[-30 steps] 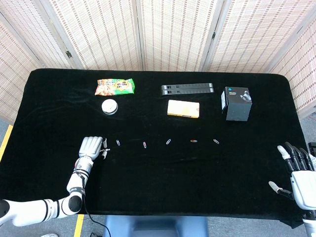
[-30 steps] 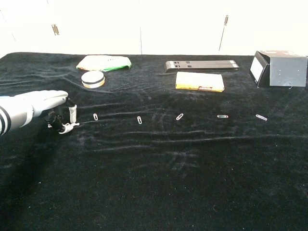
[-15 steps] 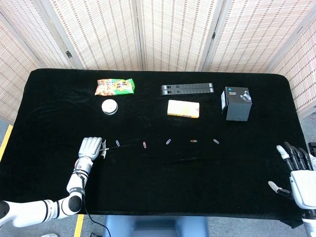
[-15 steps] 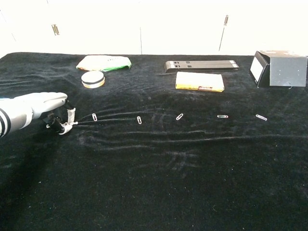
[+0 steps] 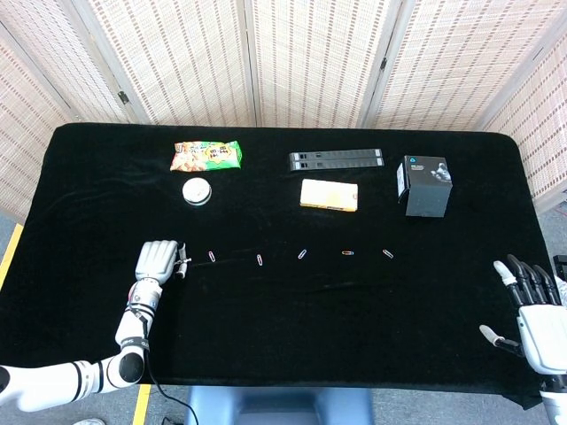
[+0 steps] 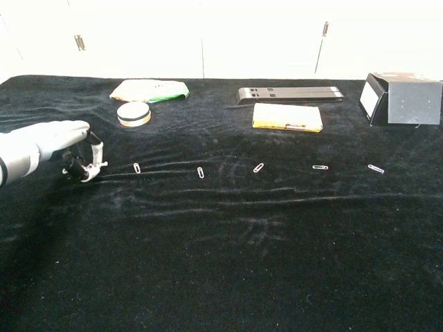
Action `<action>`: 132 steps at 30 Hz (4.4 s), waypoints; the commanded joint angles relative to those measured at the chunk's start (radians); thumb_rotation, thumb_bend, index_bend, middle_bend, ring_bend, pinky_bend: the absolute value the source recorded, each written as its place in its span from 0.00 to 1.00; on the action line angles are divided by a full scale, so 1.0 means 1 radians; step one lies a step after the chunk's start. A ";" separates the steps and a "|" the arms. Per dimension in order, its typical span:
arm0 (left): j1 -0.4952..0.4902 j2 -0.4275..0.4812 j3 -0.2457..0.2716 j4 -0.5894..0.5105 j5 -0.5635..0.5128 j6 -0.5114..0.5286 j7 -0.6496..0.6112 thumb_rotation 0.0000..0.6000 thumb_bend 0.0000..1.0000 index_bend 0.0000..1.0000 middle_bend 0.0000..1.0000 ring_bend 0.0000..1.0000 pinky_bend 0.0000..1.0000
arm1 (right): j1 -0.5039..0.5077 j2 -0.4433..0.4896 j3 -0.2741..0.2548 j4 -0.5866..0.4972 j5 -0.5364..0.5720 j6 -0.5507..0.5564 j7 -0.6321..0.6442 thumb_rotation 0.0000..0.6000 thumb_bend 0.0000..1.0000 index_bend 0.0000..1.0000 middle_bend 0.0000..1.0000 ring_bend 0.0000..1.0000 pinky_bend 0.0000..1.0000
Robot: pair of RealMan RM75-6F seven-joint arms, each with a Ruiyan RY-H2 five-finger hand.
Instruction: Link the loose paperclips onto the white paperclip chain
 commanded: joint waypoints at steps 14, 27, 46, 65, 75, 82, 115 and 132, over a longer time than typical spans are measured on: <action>0.014 -0.043 -0.098 -0.061 0.197 0.063 -0.167 1.00 0.66 0.77 1.00 1.00 1.00 | 0.007 0.018 -0.006 0.006 -0.002 -0.015 0.047 0.98 0.00 0.00 0.00 0.00 0.00; -0.074 -0.179 -0.137 0.088 0.170 -0.075 -0.179 1.00 0.66 0.77 1.00 1.00 1.00 | -0.009 0.037 -0.005 0.032 0.016 0.001 0.126 0.99 0.00 0.00 0.00 0.00 0.00; -0.089 -0.213 -0.132 0.200 0.175 -0.130 -0.176 1.00 0.66 0.78 1.00 1.00 1.00 | -0.017 0.033 -0.006 0.041 0.028 -0.003 0.128 0.98 0.00 0.00 0.00 0.00 0.00; -0.080 -0.210 -0.128 0.235 0.178 -0.166 -0.196 1.00 0.66 0.78 1.00 1.00 1.00 | -0.011 0.029 -0.001 0.035 0.038 -0.018 0.110 0.99 0.00 0.00 0.00 0.00 0.00; -0.061 -0.176 -0.123 0.141 0.212 -0.109 -0.179 1.00 0.66 0.78 1.00 1.00 1.00 | -0.006 0.032 -0.001 0.032 0.036 -0.026 0.114 0.99 0.00 0.00 0.00 0.00 0.00; -0.022 -0.157 -0.074 -0.039 0.236 0.010 -0.077 1.00 0.66 0.78 1.00 1.00 1.00 | -0.018 0.055 -0.005 0.039 0.003 0.016 0.183 0.98 0.00 0.00 0.00 0.00 0.00; -0.081 -0.458 -0.055 0.088 0.321 0.029 0.138 1.00 0.58 0.59 1.00 1.00 1.00 | -0.180 0.043 -0.018 0.224 -0.026 0.290 0.493 0.99 0.00 0.00 0.00 0.00 0.00; -0.068 -0.388 -0.092 0.017 0.312 0.031 0.156 1.00 0.18 0.00 1.00 1.00 1.00 | -0.164 0.050 -0.008 0.197 -0.023 0.247 0.457 0.99 0.00 0.00 0.00 0.00 0.00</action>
